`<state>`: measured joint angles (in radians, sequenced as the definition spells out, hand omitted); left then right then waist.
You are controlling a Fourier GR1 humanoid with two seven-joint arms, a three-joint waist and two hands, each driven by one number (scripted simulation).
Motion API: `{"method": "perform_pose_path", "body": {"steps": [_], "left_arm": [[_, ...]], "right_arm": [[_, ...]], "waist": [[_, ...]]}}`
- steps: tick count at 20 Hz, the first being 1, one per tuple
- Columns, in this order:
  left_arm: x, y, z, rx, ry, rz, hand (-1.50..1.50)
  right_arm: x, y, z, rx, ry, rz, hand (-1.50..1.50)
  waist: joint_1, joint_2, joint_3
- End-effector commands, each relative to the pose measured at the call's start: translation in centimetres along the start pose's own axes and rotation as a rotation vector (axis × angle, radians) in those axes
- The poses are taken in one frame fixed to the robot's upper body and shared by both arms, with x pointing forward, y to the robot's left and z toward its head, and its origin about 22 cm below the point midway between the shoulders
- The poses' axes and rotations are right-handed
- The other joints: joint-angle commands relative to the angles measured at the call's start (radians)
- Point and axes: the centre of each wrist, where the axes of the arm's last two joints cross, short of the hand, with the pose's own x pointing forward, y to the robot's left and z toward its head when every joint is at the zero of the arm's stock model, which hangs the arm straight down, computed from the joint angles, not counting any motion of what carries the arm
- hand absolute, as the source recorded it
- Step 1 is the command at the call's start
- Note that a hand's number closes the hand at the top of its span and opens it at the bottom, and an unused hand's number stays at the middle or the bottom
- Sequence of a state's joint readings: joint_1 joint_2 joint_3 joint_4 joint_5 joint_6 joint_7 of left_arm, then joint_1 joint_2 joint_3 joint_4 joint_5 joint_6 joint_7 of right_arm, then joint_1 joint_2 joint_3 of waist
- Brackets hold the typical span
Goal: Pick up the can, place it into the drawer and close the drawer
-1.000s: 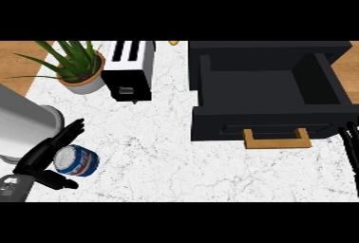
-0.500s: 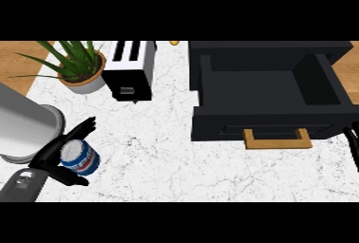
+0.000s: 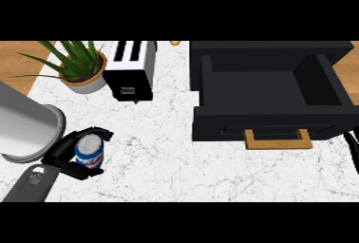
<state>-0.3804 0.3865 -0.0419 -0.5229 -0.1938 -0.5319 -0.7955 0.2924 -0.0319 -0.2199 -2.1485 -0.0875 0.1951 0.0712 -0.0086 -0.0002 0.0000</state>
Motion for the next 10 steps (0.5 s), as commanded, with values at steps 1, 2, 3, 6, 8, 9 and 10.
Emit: {"method": "perform_pose_path", "body": {"steps": [1,2,3,6,8,9,10], "left_arm": [[0.6,0.0,-0.2,-0.123,-0.112,0.145,1.50],[0.3,-0.8,-0.8,-0.123,-0.102,0.152,1.50],[-0.5,-1.7,-0.2,-0.100,-0.124,0.156,1.50],[0.0,-1.2,-0.6,-0.119,-0.102,0.176,1.50],[0.7,-1.4,-0.6,-0.157,-0.122,0.172,1.50],[1.5,-1.1,-2.1,-0.172,-0.138,0.196,1.50],[0.9,-1.7,-1.8,-0.023,-0.131,0.199,1.50]], "right_arm": [[0.7,-0.1,-1.6,-0.006,-0.005,-0.011,-1.50],[-0.4,0.2,-0.7,-0.026,0.003,-0.010,-1.50],[-1.2,-0.8,-0.6,-0.005,0.000,0.007,-1.50],[0.3,1.3,-0.6,-0.025,-0.010,0.007,-1.50],[-0.7,0.8,-0.1,-0.022,-0.014,0.012,-1.50],[1.2,-0.2,0.5,-0.003,-0.007,-0.009,-1.50],[0.9,-1.0,-0.5,0.005,-0.005,-0.005,-1.50]], "waist": [[0.016,-0.002,0.000],[0.007,0.000,0.000],[0.006,0.000,0.000],[0.004,0.001,-0.001],[0.010,-0.002,0.001],[-0.001,-0.003,0.000],[0.007,-0.002,0.000]]}}
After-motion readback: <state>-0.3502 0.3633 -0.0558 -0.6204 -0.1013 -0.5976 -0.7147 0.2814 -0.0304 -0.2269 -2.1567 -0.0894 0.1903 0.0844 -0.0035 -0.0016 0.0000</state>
